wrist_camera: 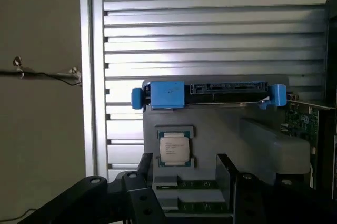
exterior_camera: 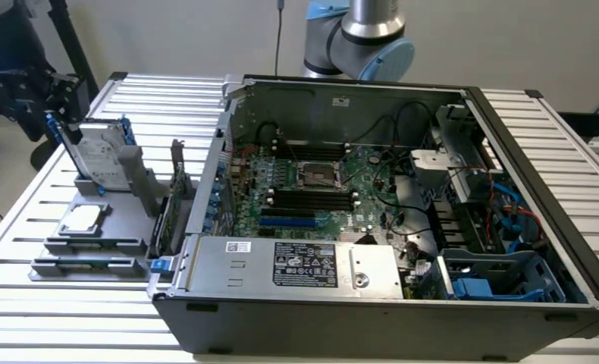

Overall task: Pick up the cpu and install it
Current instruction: 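Pick up the cpu and move it towards the insertion slot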

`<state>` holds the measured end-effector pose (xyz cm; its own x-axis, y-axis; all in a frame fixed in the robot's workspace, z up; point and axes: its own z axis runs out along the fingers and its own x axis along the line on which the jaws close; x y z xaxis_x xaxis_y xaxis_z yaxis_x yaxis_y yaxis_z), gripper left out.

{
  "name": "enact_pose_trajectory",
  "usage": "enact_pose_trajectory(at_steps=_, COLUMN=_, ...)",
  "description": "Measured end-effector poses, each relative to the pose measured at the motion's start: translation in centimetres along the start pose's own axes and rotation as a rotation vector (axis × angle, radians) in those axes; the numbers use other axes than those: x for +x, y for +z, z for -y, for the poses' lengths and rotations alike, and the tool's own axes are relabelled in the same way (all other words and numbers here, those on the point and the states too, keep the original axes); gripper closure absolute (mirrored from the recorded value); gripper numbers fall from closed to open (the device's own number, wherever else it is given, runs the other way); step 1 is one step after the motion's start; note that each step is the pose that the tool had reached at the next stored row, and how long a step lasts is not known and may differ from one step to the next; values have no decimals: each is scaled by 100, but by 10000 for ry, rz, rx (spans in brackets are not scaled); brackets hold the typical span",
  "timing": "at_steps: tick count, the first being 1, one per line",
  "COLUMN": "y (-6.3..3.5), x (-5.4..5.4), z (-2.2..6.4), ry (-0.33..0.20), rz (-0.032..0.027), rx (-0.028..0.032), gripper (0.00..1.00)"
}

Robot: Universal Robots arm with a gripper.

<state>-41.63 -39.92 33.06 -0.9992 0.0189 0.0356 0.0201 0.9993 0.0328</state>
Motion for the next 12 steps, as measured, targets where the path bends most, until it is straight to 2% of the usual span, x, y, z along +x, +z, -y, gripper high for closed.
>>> enact_pose_trajectory(at_steps=5, y=89, x=-4, z=43, ry=-354, rz=-95, rx=-3, gripper=40)
enact_pose_trajectory(at_steps=12, y=214, x=-9, z=93, ry=-703, rz=-129, rx=1, gripper=40)
